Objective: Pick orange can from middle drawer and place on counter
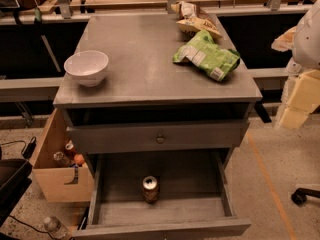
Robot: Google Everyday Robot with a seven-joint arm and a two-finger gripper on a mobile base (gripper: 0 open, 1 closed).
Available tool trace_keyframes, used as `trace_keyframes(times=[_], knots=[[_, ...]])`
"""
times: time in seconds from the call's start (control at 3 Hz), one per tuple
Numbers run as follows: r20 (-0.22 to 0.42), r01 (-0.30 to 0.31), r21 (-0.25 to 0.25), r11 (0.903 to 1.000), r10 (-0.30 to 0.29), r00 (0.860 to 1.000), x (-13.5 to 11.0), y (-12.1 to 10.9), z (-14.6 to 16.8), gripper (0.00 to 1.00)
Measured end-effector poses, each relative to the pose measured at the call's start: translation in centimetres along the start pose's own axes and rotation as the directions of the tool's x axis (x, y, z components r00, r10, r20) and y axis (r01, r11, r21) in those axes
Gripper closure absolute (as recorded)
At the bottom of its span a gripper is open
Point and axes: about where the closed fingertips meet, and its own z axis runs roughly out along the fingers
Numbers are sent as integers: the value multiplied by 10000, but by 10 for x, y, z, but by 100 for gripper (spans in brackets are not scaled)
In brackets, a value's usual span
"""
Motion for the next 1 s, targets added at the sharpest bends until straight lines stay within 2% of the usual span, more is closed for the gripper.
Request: trace_keyframes(times=[0.33, 0.67, 1.0], knots=[[1, 0, 2, 10000, 0, 10000, 0, 0, 0, 0], [982, -173, 138, 9998, 159, 9950, -7, 9, 18, 0], [2406, -479, 55, 9988, 451, 9696, -12, 49, 50, 0]])
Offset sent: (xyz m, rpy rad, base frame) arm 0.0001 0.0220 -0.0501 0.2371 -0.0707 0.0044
